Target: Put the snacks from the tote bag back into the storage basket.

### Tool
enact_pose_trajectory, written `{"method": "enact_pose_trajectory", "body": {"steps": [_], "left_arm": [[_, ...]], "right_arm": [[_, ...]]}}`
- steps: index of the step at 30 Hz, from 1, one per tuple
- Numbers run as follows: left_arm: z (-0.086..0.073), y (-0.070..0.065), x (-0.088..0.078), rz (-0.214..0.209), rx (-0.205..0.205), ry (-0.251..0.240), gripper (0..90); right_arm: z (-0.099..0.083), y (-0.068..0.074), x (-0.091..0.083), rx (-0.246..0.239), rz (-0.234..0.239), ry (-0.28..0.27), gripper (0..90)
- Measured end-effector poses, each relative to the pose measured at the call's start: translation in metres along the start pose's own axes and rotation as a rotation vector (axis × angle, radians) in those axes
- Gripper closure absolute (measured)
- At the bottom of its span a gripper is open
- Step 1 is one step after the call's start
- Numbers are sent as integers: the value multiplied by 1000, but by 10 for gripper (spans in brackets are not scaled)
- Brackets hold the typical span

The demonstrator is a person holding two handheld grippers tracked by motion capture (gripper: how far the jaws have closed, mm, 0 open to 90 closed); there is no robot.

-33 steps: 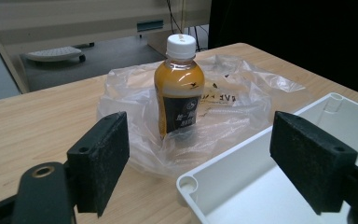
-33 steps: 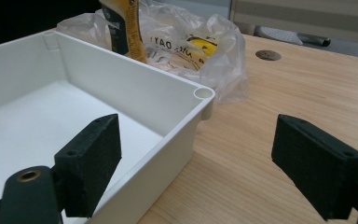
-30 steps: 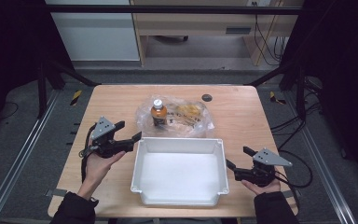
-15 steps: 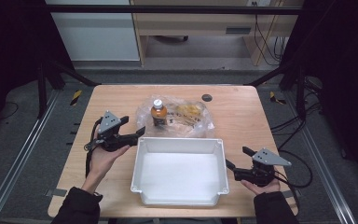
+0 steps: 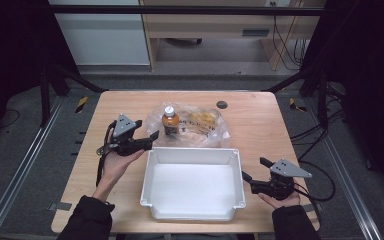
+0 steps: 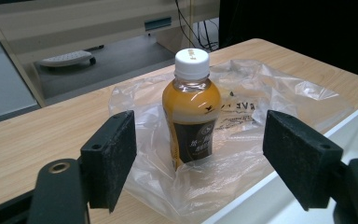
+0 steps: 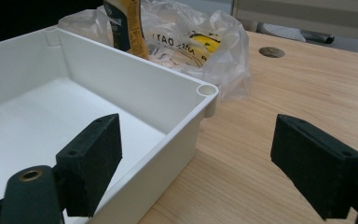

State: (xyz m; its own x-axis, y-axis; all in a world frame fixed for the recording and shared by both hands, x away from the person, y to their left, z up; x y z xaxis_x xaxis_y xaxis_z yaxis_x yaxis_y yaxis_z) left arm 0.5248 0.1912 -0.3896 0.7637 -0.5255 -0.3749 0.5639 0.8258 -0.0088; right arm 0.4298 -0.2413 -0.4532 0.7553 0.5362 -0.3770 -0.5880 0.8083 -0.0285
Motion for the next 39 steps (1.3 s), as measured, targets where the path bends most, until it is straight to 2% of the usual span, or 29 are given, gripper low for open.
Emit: {"method": "enact_pose_trajectory", "body": {"steps": [39], "left_arm": [[25,-6,40,3,18,3,307]], "right_arm": [[0,0,1,-3,3,7,170]]}}
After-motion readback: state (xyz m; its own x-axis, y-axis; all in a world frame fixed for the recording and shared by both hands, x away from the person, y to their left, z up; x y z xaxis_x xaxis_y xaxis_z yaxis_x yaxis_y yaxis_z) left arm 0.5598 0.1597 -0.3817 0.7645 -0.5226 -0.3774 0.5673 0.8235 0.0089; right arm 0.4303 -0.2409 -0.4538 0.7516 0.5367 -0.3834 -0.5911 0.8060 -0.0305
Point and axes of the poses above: each handheld gripper's, and its own axes: x roughly forward along the jaws, z roughly out of its top, y roughly to its left, the point moved 1 cm from there along x, roughly forward along the jaws, and after that the axes turned 3 degrees about -x, right-handed, at the moved point
